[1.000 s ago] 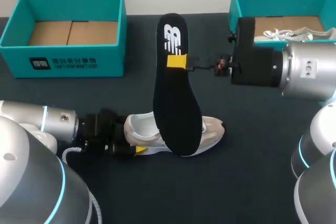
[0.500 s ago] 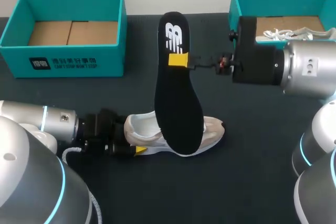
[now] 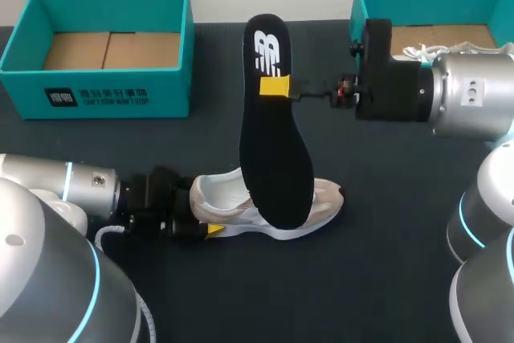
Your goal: Take the shoe out of the shoebox, open the shoe tongue, remove and reinsert the insole, then place the shoe into the shoebox
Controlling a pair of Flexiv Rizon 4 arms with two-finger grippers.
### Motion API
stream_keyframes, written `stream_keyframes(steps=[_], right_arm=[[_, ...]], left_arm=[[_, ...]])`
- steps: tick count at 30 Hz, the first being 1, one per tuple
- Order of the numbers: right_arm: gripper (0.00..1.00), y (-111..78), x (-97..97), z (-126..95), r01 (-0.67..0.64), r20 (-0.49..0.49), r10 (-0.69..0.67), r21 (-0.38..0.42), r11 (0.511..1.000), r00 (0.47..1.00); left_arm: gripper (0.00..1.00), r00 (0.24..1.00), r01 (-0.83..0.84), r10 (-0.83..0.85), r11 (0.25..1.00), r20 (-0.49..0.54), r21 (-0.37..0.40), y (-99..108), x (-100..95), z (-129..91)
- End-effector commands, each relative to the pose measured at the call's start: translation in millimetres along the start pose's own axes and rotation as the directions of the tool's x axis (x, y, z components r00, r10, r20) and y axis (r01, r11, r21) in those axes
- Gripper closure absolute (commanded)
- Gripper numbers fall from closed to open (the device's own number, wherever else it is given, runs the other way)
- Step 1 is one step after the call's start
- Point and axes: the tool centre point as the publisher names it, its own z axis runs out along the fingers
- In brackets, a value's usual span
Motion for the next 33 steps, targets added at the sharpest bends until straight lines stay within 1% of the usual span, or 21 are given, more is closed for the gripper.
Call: stream_keyframes(steps=[1, 7, 8, 9, 10, 17, 20, 25, 33], right_arm=[[1.0, 0.7, 0.1, 6.3, -0.002, 0.004, 0.002, -0.002, 1.0, 1.0], [1.0, 0.7, 0.1, 6.3, -0.002, 0.004, 0.002, -0.002, 1.0, 1.0], [1.0, 0.7, 0.1, 6.3, -0.002, 0.004, 0.002, -0.002, 1.0, 1.0], [1.0, 0.7, 0.1, 6.3, -0.002, 0.004, 0.002, -0.002, 1.0, 1.0], [1.0, 0.7, 0.1, 6.3, -0.002, 0.004, 0.002, -0.002, 1.0, 1.0], [1.0, 0.7, 0.1, 6.3, -0.002, 0.004, 0.002, -0.002, 1.0, 1.0], [1.0, 0.7, 0.1, 6.3, -0.002, 0.004, 0.002, -0.002, 1.0, 1.0], [1.0, 0.7, 0.1, 6.3, -0.002, 0.004, 0.002, -0.002, 1.0, 1.0], [1.0, 0.7, 0.1, 6.3, -0.002, 0.004, 0.002, -0.002, 1.0, 1.0]], left_arm=[[1.0, 1.0, 0.0, 0.0, 1.0, 0.002, -0.003, 1.9, 2.0, 1.6], [1.0, 1.0, -0.006, 0.006, 1.0, -0.003, -0.006, 0.2, 3.0, -0.9], [0.93, 1.0, -0.004, 0.004, 1.0, -0.009, -0.009, -1.6, 3.8, -3.3], [0.4, 1.0, -0.002, 0.001, 1.0, -0.004, -0.017, -3.6, 4.5, -6.0], [0.0, 1.0, -0.011, 0.011, 0.999, 0.0, -0.03, -4.8, 4.4, -8.0], [0.0, 1.0, 0.012, -0.012, 0.998, -0.006, -0.054, -8.6, 3.1, -19.3], [0.0, 1.0, 0.009, -0.01, 0.998, -0.013, -0.07, -16.2, 5.7, -28.0], [0.0, 0.995, 0.041, -0.052, 0.991, -0.079, -0.129, -24.9, 7.8, -42.4], [0.0, 0.995, 0.041, -0.052, 0.991, -0.079, -0.129, -24.9, 7.8, -42.4]])
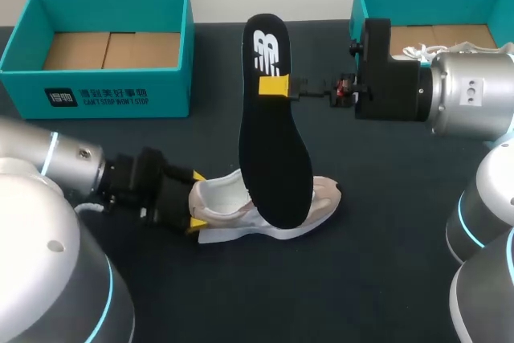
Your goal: Take the shoe out of the shoebox, open the shoe tongue, remove and reinsert the insole, then place the shoe into the shoebox
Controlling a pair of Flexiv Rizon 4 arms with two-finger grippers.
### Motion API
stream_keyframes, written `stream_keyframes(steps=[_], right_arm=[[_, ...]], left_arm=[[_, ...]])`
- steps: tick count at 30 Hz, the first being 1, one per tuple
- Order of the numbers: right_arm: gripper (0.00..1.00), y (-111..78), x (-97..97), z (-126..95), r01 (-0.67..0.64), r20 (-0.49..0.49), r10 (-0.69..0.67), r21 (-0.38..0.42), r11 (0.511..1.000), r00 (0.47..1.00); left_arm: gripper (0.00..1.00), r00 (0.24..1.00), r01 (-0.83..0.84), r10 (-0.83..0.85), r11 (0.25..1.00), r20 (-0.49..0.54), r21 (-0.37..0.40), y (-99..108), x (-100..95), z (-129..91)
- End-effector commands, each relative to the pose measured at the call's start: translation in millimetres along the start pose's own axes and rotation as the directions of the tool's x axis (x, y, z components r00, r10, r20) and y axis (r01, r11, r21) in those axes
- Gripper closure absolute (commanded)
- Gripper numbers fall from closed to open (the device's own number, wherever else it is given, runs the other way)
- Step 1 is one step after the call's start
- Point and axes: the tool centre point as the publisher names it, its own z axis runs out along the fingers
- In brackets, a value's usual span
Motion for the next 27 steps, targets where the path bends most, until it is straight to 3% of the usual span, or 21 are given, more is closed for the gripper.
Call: stream_keyframes(steps=[1, 9, 11, 22, 27], right_arm=[[1.0, 0.3, 0.3, 5.1, -0.002, 0.004, 0.002, -0.001, 1.0, 1.0], [1.0, 0.3, 0.3, 5.1, -0.002, 0.004, 0.002, -0.001, 1.0, 1.0], [1.0, 0.3, 0.3, 5.1, -0.002, 0.004, 0.002, -0.001, 1.0, 1.0], [1.0, 0.3, 0.3, 5.1, -0.002, 0.004, 0.002, -0.001, 1.0, 1.0], [1.0, 0.3, 0.3, 5.1, -0.002, 0.004, 0.002, -0.001, 1.0, 1.0]], left_arm=[[0.0, 1.0, 0.0, 0.0, 1.0, -0.002, -0.003, -0.5, 0.3, -1.0], [0.0, 1.0, -0.004, 0.004, 1.0, -0.004, -0.003, -2.6, 1.0, -4.5], [0.0, 1.0, -0.02, 0.02, 0.998, 0.007, -0.066, -4.5, 1.4, -8.0], [0.0, 1.0, -0.008, 0.004, 0.971, -0.015, -0.239, -15.9, -0.3, -24.7], [0.0, 0.997, -0.014, -0.007, 0.953, -0.07, -0.304, -21.2, 3.2, -31.1]])
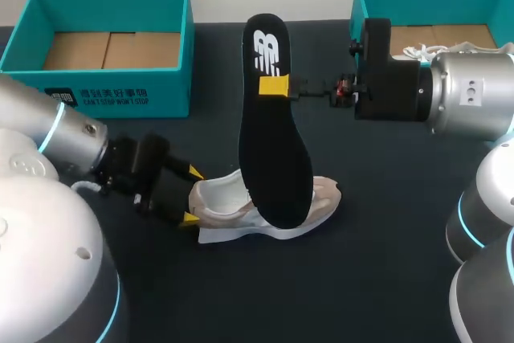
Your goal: Take the shoe out of the shoebox, open the shoe tongue, remove and reinsert the insole, then place the shoe into the shoebox
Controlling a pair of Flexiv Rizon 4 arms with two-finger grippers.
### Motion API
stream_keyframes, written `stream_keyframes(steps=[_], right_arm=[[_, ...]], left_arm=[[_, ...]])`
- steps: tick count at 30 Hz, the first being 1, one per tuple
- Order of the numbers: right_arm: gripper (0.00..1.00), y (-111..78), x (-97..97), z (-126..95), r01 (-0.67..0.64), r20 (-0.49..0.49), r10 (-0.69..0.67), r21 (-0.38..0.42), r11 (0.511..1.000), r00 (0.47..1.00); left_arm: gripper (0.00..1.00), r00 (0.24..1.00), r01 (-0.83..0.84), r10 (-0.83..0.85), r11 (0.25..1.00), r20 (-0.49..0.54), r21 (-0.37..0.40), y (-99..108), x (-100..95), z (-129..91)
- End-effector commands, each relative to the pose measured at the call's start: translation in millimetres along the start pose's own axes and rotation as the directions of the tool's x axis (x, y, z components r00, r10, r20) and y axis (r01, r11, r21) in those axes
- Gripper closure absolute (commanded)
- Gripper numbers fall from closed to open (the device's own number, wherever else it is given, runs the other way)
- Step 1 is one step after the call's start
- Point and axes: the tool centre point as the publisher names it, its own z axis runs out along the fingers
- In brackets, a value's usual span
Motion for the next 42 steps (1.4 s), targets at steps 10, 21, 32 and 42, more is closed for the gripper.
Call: stream_keyframes(steps=[10, 21, 32, 42], right_arm=[[1.0, 0.3, 0.3, 5.1, -0.002, 0.004, 0.002, -0.001, 1.0, 1.0], [1.0, 0.3, 0.3, 5.1, -0.002, 0.004, 0.002, -0.001, 1.0, 1.0], [1.0, 0.3, 0.3, 5.1, -0.002, 0.004, 0.002, -0.001, 1.0, 1.0], [1.0, 0.3, 0.3, 5.1, -0.002, 0.004, 0.002, -0.001, 1.0, 1.0]], left_arm=[[0.0, 0.999, 0.029, -0.032, 0.992, -0.028, -0.12, -9.2, -3.1, -17.2], [0.0, 0.993, 0.062, -0.081, 0.979, -0.091, -0.194, -15.4, -3.5, -21.5], [0.0, 0.97, 0.103, -0.178, 0.916, -0.164, -0.388, -25.4, 4.2, -32.2], [0.0, 0.975, 0.067, -0.176, 0.81, -0.133, -0.583, -28.4, 17.6, -31.1]])
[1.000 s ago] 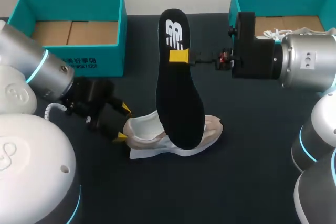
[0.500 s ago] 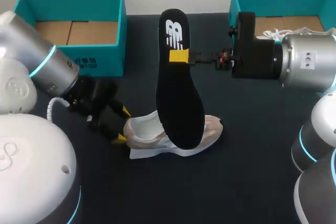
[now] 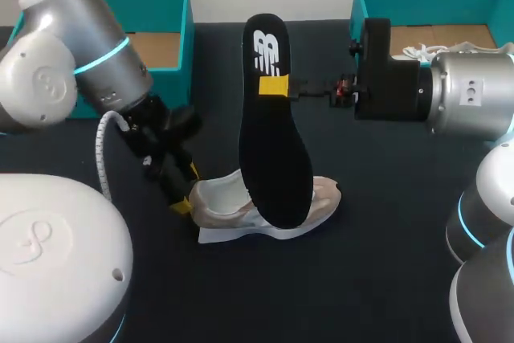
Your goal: Take the shoe out of the shoebox, open the shoe tongue, remove and reinsert the insole, then place the shoe into the shoebox
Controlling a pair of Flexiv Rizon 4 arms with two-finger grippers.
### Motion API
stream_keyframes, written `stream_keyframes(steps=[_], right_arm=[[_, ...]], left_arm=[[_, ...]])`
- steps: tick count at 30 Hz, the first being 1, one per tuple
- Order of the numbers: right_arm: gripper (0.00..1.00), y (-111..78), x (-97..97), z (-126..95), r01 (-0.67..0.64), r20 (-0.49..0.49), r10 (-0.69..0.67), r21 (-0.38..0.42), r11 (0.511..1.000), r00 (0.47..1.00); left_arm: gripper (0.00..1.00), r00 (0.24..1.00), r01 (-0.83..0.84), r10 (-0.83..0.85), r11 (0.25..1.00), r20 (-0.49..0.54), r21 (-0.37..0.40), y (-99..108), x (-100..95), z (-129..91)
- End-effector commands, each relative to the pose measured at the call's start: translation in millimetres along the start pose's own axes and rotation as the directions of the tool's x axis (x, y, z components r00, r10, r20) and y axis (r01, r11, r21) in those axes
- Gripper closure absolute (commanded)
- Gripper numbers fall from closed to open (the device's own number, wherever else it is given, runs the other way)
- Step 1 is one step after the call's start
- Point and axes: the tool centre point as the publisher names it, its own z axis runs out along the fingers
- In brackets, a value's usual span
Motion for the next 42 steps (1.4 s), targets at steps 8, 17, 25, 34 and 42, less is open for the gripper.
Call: stream_keyframes(steps=[8, 17, 25, 34, 42], right_arm=[[1.0, 0.3, 0.3, 5.1, -0.002, 0.004, 0.002, -0.001, 1.0, 1.0], [1.0, 0.3, 0.3, 5.1, -0.002, 0.004, 0.002, -0.001, 1.0, 1.0], [1.0, 0.3, 0.3, 5.1, -0.002, 0.004, 0.002, -0.001, 1.0, 1.0], [1.0, 0.3, 0.3, 5.1, -0.002, 0.004, 0.002, -0.001, 1.0, 1.0], [1.0, 0.3, 0.3, 5.1, -0.002, 0.004, 0.002, -0.001, 1.0, 1.0]], left_arm=[[0.0, 0.989, 0.025, 0.013, 0.967, 0.148, -0.255, -9.8, 5.2, 0.0], [0.0, 0.98, 0.046, 0.017, 0.949, 0.196, -0.312, -10.0, -1.8, 10.4], [0.0, 0.969, 0.058, 0.021, 0.95, 0.247, -0.308, -15.7, -6.0, 14.2], [0.0, 0.969, 0.057, 0.018, 0.953, 0.245, -0.297, -18.1, -7.2, 15.1], [0.0, 0.971, 0.05, 0.017, 0.961, 0.24, -0.271, -30.5, -11.9, 13.5]])
